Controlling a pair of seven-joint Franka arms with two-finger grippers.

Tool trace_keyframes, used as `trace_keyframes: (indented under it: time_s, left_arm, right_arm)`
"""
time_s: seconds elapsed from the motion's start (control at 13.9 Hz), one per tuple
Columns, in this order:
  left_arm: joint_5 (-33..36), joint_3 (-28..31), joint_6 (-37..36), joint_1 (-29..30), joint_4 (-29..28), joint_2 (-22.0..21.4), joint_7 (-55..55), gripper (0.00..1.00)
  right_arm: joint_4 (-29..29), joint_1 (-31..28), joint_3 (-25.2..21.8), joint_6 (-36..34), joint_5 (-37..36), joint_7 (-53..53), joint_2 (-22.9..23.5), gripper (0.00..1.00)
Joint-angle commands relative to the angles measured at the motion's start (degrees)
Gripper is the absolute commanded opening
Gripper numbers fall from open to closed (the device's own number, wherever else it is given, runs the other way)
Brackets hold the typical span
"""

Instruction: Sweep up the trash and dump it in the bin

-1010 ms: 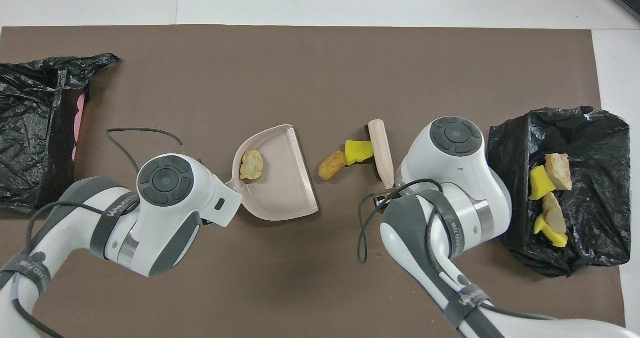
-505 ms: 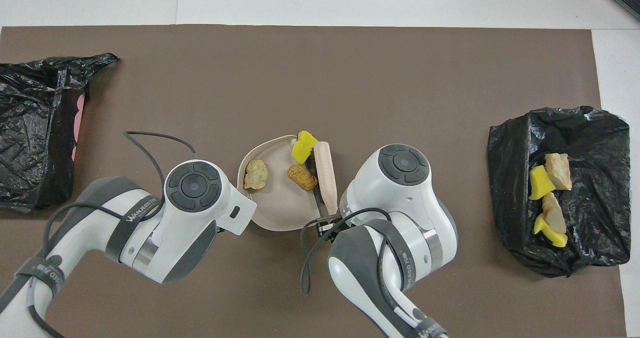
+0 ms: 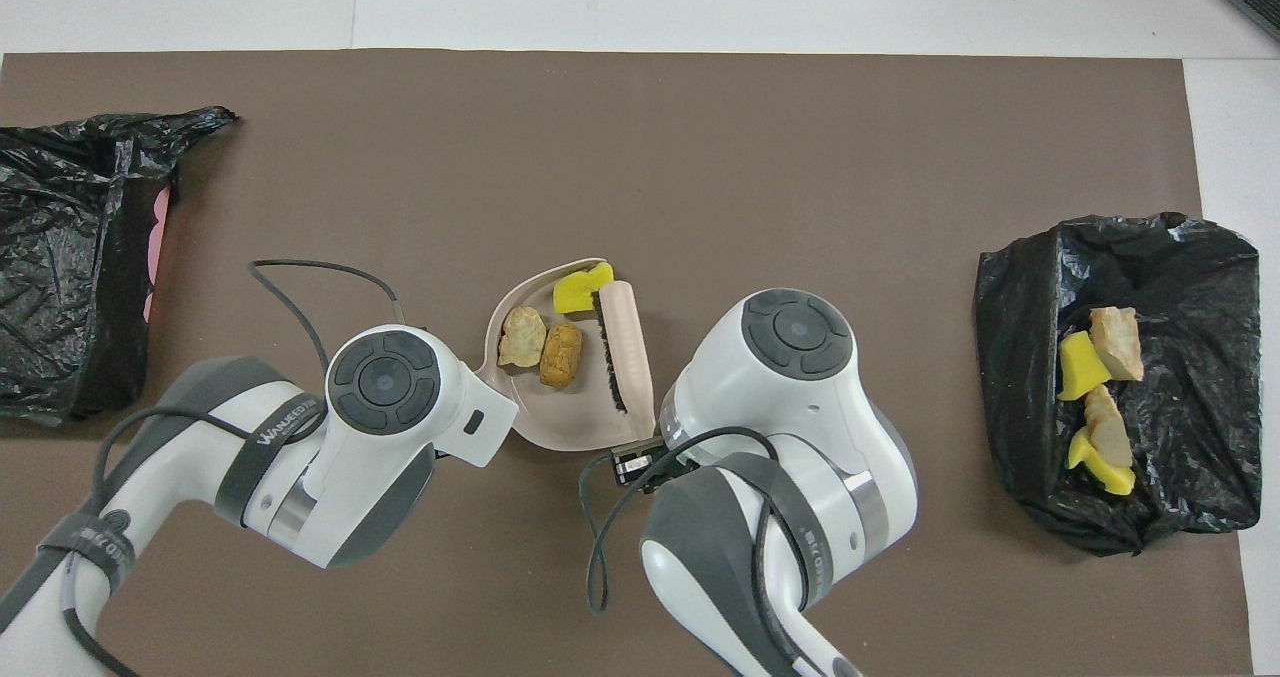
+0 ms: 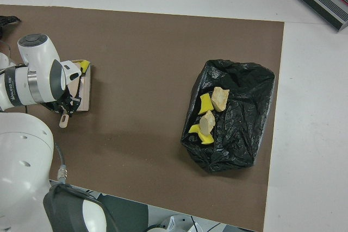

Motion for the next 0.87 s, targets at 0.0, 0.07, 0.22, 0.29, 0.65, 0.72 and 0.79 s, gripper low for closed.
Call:
trace_keyframes:
  time_s: [0.0,0.07,0.22,0.29,0.65,0.72,0.79]
  left_arm:
    - [1.2,0.2,2.7,0.4,-0.8,-0.1,-0.4,0.00]
    - [1.2,0.2,3.0,0.8,-0.8,0.0,-0.4,0.00]
    - [1.0,0.2,3.2,1.5,-0.7,0.1,0.9,0.00]
    - [0.4,0.2,3.3,3.1,-0.1,0.9,2.5,0.00]
    - [-2.9,0.2,-4.2,8.1,9.7,6.0,9.3,0.00]
    - [-3.2,0.2,-7.2,9.0,13.5,7.5,11.7,0.00]
    - [-3.5,0.2,-10.7,9.9,17.6,9.5,13.7,0.00]
  right_arm:
    - [5.2,-1.5,-1.0,-7.1,-1.8,0.6,-0.5,0.00]
    - [6.4,-2.3,-1.5,-9.2,-2.9,1.1,-0.7,0.00]
    - [5.6,-2.5,-1.2,-9.7,-3.0,5.9,-2.3,0.00]
    - [4.5,-2.1,-1.1,-9.5,-3.3,7.9,-3.0,0.00]
    - [-4.3,3.2,-0.8,-4.7,-7.3,19.2,-9.2,0.00]
    - [-5.2,4.6,-0.8,-3.1,-7.0,19.6,-9.8,0.00]
    - [-5.2,5.9,-0.8,-3.3,-6.9,19.6,-10.1,0.00]
